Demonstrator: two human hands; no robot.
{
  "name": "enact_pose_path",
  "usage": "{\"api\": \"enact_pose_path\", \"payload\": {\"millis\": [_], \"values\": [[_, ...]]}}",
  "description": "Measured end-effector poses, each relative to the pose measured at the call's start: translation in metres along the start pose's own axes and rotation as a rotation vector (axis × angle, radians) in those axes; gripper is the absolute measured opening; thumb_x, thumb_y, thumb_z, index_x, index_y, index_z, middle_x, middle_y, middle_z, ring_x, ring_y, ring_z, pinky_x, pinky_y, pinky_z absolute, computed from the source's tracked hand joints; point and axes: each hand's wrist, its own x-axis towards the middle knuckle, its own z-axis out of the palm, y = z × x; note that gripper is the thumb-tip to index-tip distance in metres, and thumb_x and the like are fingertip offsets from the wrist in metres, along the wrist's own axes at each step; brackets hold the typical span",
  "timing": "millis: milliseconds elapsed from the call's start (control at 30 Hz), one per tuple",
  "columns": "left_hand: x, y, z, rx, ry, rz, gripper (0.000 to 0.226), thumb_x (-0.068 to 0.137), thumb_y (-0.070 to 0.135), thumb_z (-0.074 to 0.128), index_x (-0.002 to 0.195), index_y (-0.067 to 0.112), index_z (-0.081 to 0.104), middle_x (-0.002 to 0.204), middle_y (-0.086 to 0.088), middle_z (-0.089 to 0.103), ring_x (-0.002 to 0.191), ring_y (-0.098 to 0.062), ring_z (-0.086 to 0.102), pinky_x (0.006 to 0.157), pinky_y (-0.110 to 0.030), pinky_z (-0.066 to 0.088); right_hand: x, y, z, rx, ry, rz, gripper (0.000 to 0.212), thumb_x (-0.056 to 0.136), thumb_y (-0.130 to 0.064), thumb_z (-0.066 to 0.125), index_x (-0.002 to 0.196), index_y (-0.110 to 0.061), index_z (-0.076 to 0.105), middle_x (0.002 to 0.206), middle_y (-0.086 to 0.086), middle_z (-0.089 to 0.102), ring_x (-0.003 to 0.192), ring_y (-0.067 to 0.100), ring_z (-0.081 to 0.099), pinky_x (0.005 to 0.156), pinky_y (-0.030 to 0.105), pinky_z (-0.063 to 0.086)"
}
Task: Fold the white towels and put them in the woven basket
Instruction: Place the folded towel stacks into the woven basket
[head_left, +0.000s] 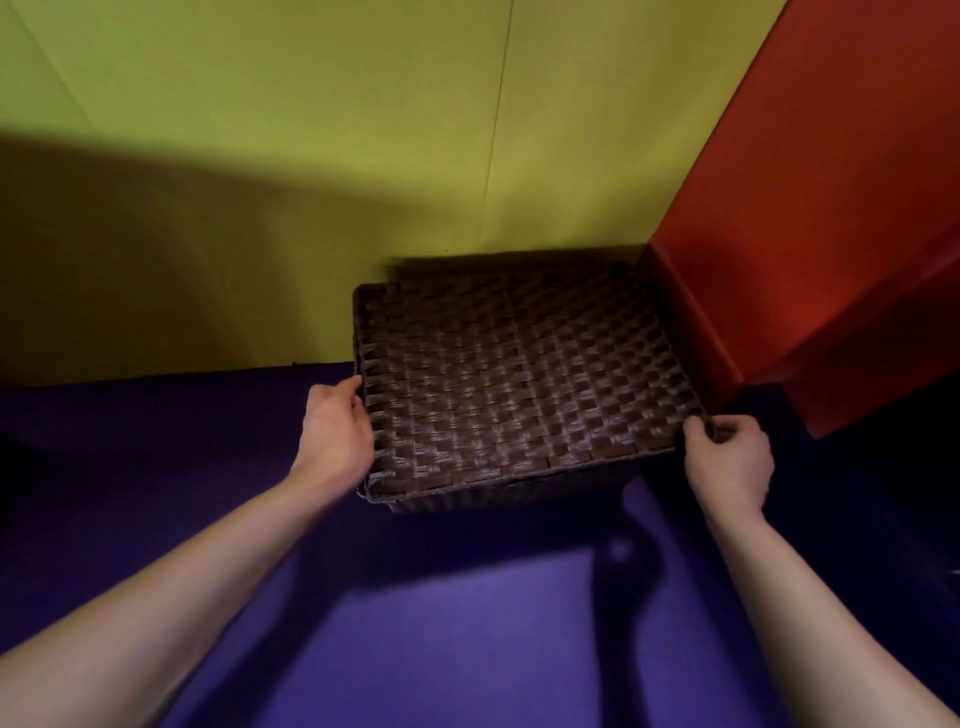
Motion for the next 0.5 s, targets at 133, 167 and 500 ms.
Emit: {"api": "enact_pose_path", "payload": {"millis": [133, 167, 500], "values": [[0.0, -0.001, -0.002, -0.026, -0.019, -0.1, 0.053, 0.096, 0.034, 0.053, 0.146, 0.015, 0.05, 0.131, -0.017, 0.05, 0.116, -0.037, 0.055, 0.106, -0.046, 0.045, -0.004, 0.004, 0.002, -0.008, -0.007, -0.028, 0.032, 0.091, -0.041, 0.065, 0.106, -0.013, 0.065, 0.108, 0.014, 0.068, 0.104, 0.036, 0.063, 0.091, 0.044, 0.049], [0.0, 0.002, -0.004, -0.045, -0.038, -0.105, 0.057, 0.094, 0.04, 0.052, 0.147, 0.019, 0.047, 0.131, -0.017, 0.05, 0.113, -0.038, 0.058, 0.104, -0.049, 0.047, -0.005, 0.005, 0.002, -0.011, -0.003, -0.036, 0.032, 0.09, -0.042, 0.066, 0.105, -0.014, 0.065, 0.108, 0.014, 0.068, 0.103, 0.037, 0.063, 0.091, 0.044, 0.049], [0.006, -0.001, 0.0, -0.061, -0.084, -0.134, 0.061, 0.095, 0.04, 0.048, 0.151, 0.018, 0.04, 0.138, -0.014, 0.045, 0.113, -0.034, 0.058, 0.108, -0.05, 0.045, -0.014, -0.002, 0.0, -0.062, -0.027, -0.116, 0.04, 0.091, -0.041, 0.066, 0.123, -0.017, 0.064, 0.117, 0.018, 0.061, 0.108, 0.038, 0.06, 0.095, 0.047, 0.049]]}}
